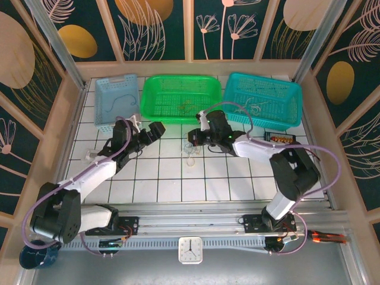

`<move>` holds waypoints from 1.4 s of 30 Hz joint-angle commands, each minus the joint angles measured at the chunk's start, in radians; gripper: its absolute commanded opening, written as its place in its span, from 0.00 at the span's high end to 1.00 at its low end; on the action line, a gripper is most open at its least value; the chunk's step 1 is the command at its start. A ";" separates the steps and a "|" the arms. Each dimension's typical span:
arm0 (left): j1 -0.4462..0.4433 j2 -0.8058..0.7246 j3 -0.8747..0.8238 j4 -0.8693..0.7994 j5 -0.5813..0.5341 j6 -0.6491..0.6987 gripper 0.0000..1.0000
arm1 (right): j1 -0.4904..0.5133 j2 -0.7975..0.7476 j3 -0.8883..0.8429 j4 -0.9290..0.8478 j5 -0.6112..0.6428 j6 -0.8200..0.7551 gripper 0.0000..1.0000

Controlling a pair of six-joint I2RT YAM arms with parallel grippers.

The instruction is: Untangle the cables

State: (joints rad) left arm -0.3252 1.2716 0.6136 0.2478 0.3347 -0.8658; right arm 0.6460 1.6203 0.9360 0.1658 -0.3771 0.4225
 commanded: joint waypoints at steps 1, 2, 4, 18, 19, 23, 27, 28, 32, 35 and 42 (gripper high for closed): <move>0.010 0.046 -0.013 0.107 0.125 0.028 0.01 | -0.008 -0.053 -0.039 0.085 -0.055 0.023 1.00; 0.009 0.062 -0.013 0.122 0.143 0.028 0.02 | -0.011 -0.062 -0.043 0.089 -0.058 0.022 1.00; 0.009 0.085 -0.014 0.149 0.174 0.022 0.04 | -0.013 -0.070 -0.048 0.094 -0.063 0.019 1.00; -0.137 0.227 0.083 0.061 0.041 0.183 0.12 | -0.014 -0.083 -0.058 0.113 -0.101 0.017 1.00; -0.142 0.236 0.087 0.066 0.031 0.185 0.13 | -0.015 -0.083 -0.057 0.112 -0.105 0.016 1.00; -0.150 0.266 0.101 0.077 0.005 0.198 0.15 | -0.015 -0.085 -0.057 0.110 -0.123 0.012 1.00; -0.153 0.289 0.118 0.074 -0.011 0.217 0.15 | -0.012 -0.089 -0.060 0.111 -0.139 0.010 1.00; -0.152 0.294 0.122 0.078 -0.010 0.220 0.16 | -0.012 -0.091 -0.060 0.114 -0.143 0.010 1.00; -0.159 0.310 0.130 0.088 -0.005 0.229 0.16 | -0.013 -0.093 -0.060 0.114 -0.148 0.009 1.00; -0.164 0.316 0.130 0.099 -0.003 0.236 0.16 | -0.013 -0.088 -0.059 0.116 -0.154 0.010 1.00; -0.178 0.322 0.137 0.110 0.013 0.288 0.18 | -0.011 -0.071 -0.051 0.124 -0.191 0.012 1.00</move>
State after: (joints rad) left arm -0.4931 1.5822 0.7242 0.3340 0.3351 -0.6273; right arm 0.6365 1.5604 0.8871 0.2520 -0.5289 0.4294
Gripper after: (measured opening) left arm 0.820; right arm 0.048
